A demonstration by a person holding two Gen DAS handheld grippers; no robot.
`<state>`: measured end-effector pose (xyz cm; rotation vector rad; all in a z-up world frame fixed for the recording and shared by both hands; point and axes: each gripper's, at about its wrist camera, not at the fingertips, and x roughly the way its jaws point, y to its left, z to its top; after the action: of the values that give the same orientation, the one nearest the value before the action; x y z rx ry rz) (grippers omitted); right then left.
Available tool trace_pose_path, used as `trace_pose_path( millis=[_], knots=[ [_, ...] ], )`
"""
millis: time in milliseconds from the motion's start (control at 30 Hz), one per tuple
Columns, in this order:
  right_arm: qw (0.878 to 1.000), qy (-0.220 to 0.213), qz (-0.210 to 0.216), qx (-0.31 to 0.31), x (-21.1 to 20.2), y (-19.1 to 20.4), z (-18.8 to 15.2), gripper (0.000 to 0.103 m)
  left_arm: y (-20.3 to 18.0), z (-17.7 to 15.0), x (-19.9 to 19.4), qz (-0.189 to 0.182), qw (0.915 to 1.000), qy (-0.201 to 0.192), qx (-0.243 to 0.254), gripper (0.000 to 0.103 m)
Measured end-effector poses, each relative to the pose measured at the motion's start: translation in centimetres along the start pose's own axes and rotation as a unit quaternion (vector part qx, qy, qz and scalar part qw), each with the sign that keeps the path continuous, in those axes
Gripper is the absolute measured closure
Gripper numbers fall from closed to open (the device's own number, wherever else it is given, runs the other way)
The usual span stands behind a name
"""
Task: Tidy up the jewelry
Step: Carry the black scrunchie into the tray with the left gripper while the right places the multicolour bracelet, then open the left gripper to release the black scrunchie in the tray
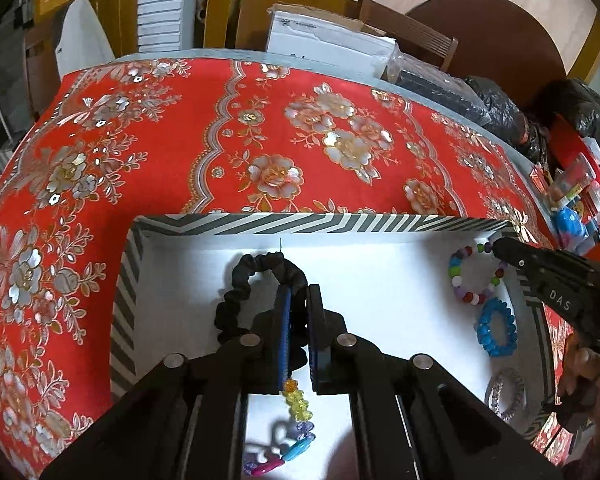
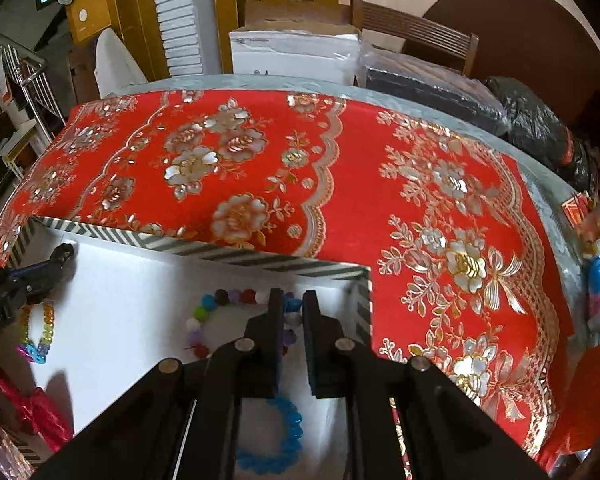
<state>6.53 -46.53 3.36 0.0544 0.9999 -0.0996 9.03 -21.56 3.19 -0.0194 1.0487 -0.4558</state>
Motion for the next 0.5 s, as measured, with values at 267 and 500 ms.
trace_pose_path(
  millis=[267, 500],
  knots=[
    [1.0, -0.003, 0.02, 0.015, -2.1, -0.3, -0.9, 0.067, 0.3, 0.2, -1.9, -0.03, 0.9993, -0.019, -0.007, 0.082],
    [0.998, 0.013, 0.062, -0.018, -5.8, 1.6, -2.8, 0.06, 0.5, -0.2, -5.0, -0.021, 0.9991, -0.036, -0.004, 0.081]
  ],
)
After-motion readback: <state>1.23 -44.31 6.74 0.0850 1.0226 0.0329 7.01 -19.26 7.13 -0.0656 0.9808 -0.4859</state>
